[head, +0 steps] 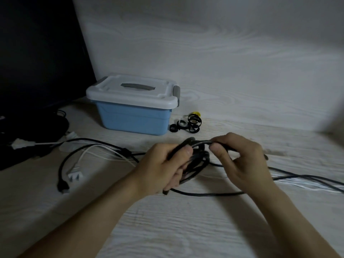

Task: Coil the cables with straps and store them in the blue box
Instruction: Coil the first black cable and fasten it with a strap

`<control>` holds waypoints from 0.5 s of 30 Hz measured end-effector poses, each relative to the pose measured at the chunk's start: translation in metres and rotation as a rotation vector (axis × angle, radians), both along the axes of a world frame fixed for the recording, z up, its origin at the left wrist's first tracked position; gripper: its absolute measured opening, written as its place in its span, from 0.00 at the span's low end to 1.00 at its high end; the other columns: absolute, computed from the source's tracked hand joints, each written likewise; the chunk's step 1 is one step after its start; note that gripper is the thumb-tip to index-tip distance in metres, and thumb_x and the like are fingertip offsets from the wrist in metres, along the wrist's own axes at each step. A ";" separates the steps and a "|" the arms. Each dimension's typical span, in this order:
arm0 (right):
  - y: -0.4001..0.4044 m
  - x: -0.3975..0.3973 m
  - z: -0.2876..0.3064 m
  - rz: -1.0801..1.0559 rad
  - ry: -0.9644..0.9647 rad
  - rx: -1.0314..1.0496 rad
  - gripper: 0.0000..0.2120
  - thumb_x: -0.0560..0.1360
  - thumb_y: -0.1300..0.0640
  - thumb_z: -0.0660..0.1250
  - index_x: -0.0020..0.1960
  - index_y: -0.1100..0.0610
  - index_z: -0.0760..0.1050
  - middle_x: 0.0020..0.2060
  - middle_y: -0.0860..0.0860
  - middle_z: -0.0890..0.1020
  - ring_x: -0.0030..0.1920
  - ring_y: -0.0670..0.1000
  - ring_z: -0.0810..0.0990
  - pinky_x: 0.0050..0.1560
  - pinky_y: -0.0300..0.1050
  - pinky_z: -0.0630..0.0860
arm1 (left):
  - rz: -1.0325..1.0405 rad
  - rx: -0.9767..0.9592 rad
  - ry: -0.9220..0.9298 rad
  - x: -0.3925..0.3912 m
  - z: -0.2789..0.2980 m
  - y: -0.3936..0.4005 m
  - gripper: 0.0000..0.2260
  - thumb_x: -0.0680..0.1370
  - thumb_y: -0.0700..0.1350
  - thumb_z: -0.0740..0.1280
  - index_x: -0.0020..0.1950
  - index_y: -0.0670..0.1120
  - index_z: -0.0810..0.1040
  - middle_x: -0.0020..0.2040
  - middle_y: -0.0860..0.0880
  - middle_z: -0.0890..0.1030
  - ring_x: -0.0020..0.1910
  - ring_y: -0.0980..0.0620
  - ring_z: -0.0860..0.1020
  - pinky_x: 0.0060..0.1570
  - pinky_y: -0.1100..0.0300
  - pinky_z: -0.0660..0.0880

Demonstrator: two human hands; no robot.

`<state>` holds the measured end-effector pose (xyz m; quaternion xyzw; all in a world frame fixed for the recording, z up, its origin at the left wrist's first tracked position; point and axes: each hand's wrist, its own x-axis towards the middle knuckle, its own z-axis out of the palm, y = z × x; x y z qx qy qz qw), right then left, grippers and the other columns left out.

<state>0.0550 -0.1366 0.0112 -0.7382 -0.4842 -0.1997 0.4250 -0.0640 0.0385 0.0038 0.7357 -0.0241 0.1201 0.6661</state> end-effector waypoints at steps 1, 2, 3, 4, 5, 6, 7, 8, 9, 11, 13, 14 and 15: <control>0.000 0.003 -0.004 -0.035 -0.047 -0.026 0.14 0.82 0.47 0.59 0.52 0.53 0.81 0.37 0.46 0.80 0.38 0.48 0.79 0.43 0.49 0.73 | -0.009 -0.089 -0.007 0.001 0.002 0.000 0.19 0.80 0.54 0.60 0.33 0.45 0.71 0.21 0.48 0.66 0.18 0.50 0.64 0.27 0.57 0.70; 0.000 0.005 -0.006 -0.072 -0.072 -0.047 0.16 0.83 0.48 0.56 0.56 0.53 0.80 0.37 0.46 0.79 0.40 0.49 0.79 0.45 0.52 0.72 | -0.017 -0.179 -0.016 0.001 0.005 0.001 0.19 0.80 0.53 0.58 0.32 0.45 0.71 0.19 0.48 0.65 0.17 0.51 0.63 0.28 0.56 0.71; -0.001 0.008 -0.007 -0.107 -0.087 -0.063 0.17 0.83 0.48 0.54 0.58 0.52 0.79 0.38 0.45 0.78 0.41 0.49 0.78 0.47 0.54 0.71 | -0.019 -0.270 -0.024 0.002 0.010 0.000 0.19 0.79 0.53 0.58 0.32 0.46 0.71 0.19 0.49 0.63 0.16 0.52 0.62 0.29 0.56 0.72; -0.002 0.010 -0.008 -0.139 -0.090 -0.079 0.17 0.84 0.47 0.53 0.60 0.51 0.78 0.39 0.44 0.77 0.41 0.48 0.77 0.47 0.55 0.71 | -0.013 -0.371 -0.025 0.003 0.013 0.002 0.18 0.79 0.53 0.58 0.31 0.46 0.70 0.18 0.49 0.62 0.15 0.52 0.61 0.29 0.57 0.72; -0.003 0.014 -0.009 -0.174 -0.084 -0.092 0.18 0.84 0.47 0.52 0.61 0.51 0.77 0.40 0.43 0.76 0.42 0.47 0.76 0.47 0.55 0.71 | -0.004 -0.468 -0.023 0.004 0.016 0.003 0.19 0.79 0.53 0.59 0.31 0.46 0.70 0.18 0.50 0.61 0.15 0.52 0.60 0.28 0.58 0.72; -0.005 0.017 -0.009 -0.205 -0.069 -0.101 0.18 0.84 0.47 0.51 0.62 0.51 0.76 0.41 0.43 0.76 0.42 0.48 0.76 0.47 0.55 0.72 | 0.005 -0.556 -0.024 0.004 0.019 0.005 0.18 0.79 0.53 0.58 0.32 0.46 0.68 0.18 0.51 0.60 0.14 0.53 0.60 0.28 0.58 0.72; -0.007 0.020 -0.010 -0.223 -0.042 -0.107 0.17 0.83 0.47 0.52 0.62 0.52 0.75 0.42 0.45 0.76 0.43 0.49 0.77 0.46 0.54 0.73 | 0.020 -0.629 -0.030 0.004 0.022 0.006 0.18 0.79 0.53 0.57 0.32 0.46 0.67 0.18 0.52 0.59 0.14 0.54 0.59 0.27 0.59 0.72; -0.008 0.023 -0.010 -0.230 -0.017 -0.112 0.17 0.83 0.47 0.53 0.63 0.54 0.74 0.42 0.47 0.77 0.42 0.51 0.78 0.45 0.52 0.74 | 0.045 -0.698 -0.041 0.005 0.025 0.008 0.17 0.79 0.53 0.56 0.33 0.46 0.67 0.18 0.52 0.59 0.15 0.54 0.59 0.27 0.60 0.72; -0.009 0.024 -0.010 -0.227 0.010 -0.113 0.15 0.82 0.49 0.55 0.62 0.55 0.73 0.41 0.49 0.78 0.41 0.50 0.79 0.43 0.49 0.74 | 0.077 -0.765 -0.053 0.005 0.027 0.010 0.18 0.80 0.53 0.55 0.32 0.47 0.67 0.18 0.53 0.59 0.15 0.55 0.59 0.27 0.61 0.72; -0.008 0.020 -0.009 -0.188 0.096 -0.054 0.09 0.82 0.54 0.60 0.58 0.58 0.68 0.33 0.48 0.74 0.33 0.42 0.75 0.35 0.36 0.70 | 0.159 -0.913 -0.078 0.006 0.031 0.015 0.18 0.80 0.53 0.56 0.33 0.48 0.67 0.18 0.54 0.59 0.16 0.56 0.58 0.26 0.63 0.72; -0.007 0.015 -0.006 -0.167 0.179 0.062 0.08 0.81 0.60 0.62 0.56 0.57 0.63 0.32 0.48 0.71 0.29 0.42 0.72 0.31 0.28 0.66 | 0.239 -1.060 -0.116 0.007 0.033 0.023 0.17 0.80 0.53 0.57 0.33 0.48 0.67 0.20 0.54 0.59 0.18 0.56 0.58 0.27 0.64 0.71; -0.005 0.013 -0.005 -0.166 0.197 0.110 0.08 0.80 0.61 0.62 0.55 0.56 0.63 0.33 0.47 0.71 0.29 0.43 0.71 0.31 0.28 0.66 | 0.278 -1.113 -0.135 0.007 0.033 0.026 0.17 0.80 0.53 0.58 0.33 0.48 0.68 0.20 0.54 0.59 0.18 0.56 0.59 0.27 0.65 0.71; -0.004 0.011 -0.004 -0.168 0.197 0.147 0.08 0.80 0.60 0.62 0.55 0.53 0.64 0.34 0.47 0.73 0.28 0.43 0.71 0.31 0.30 0.66 | 0.314 -1.147 -0.150 0.008 0.032 0.029 0.17 0.80 0.53 0.58 0.33 0.48 0.68 0.21 0.54 0.59 0.18 0.56 0.59 0.27 0.65 0.71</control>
